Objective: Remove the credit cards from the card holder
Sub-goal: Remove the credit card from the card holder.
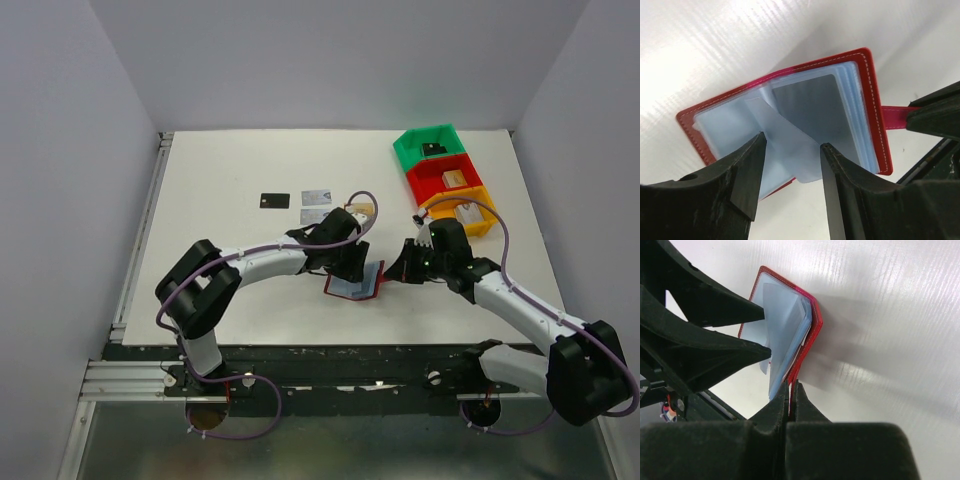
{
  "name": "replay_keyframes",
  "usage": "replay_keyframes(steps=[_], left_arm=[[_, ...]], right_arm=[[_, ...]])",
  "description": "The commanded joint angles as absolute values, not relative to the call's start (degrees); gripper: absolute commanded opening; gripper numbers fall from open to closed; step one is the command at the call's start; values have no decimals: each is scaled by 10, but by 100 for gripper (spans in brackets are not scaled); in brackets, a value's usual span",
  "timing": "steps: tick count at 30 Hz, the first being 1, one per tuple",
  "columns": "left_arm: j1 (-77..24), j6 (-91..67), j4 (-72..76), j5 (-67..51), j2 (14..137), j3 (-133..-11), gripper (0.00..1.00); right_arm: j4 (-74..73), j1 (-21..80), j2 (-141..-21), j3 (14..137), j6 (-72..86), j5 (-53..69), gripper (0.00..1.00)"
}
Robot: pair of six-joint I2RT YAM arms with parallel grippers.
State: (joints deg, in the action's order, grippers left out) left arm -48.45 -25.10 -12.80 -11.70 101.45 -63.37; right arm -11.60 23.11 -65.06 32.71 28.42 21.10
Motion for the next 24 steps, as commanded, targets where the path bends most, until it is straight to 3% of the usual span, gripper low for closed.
replay_keyframes(steps=[1,9,24], left_arm=[[-483,-265,-124,-47,959,-607,61],[-485,-255,-77,-88,922,-598,68],[-497,-228,-92,-154,992,-635,66]], right_arm=[[-112,228,-638,318,274,218,0],[-111,228,-635,320,273,219,0],[-116,228,-632,325,276,217,0]])
